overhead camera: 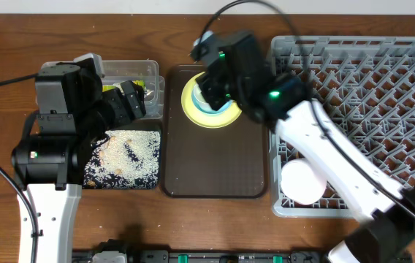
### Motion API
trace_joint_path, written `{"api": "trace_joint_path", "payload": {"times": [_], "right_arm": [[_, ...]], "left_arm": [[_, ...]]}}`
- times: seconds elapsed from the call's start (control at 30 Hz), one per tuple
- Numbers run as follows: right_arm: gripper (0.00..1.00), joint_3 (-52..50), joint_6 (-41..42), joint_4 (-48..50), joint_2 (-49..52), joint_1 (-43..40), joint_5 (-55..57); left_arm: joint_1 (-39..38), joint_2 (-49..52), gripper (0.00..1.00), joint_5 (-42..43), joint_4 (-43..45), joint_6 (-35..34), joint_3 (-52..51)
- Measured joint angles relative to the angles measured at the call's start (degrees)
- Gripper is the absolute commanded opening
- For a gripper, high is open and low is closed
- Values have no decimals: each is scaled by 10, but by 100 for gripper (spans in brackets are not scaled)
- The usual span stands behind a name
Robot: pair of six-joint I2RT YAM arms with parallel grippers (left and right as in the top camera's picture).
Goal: Sort waste into correct bins and load items into the dishwasher rack
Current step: 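Move the right gripper left and grasp the white cup's rim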
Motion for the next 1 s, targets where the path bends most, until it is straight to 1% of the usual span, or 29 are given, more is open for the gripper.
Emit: {"api": "trace_joint_path", "payload": {"times": [0.13, 0.33, 0.8, 0.87, 1.0], "right_arm": [[29, 0, -25, 27, 56, 12, 10], [29, -3, -39, 61, 125, 24, 16], [30, -3, -41, 62, 185, 24, 51], [27, -3, -42, 58, 187, 24, 54], [16, -3, -47, 50, 188, 24, 66]], "left_arm": [[0, 0, 92, 0, 0, 0, 0], [0, 0, 92, 0, 0, 0, 0], [0, 0, 92, 0, 0, 0, 0], [0, 0, 92, 0, 0, 0, 0], [0, 0, 92, 0, 0, 0, 0]]}}
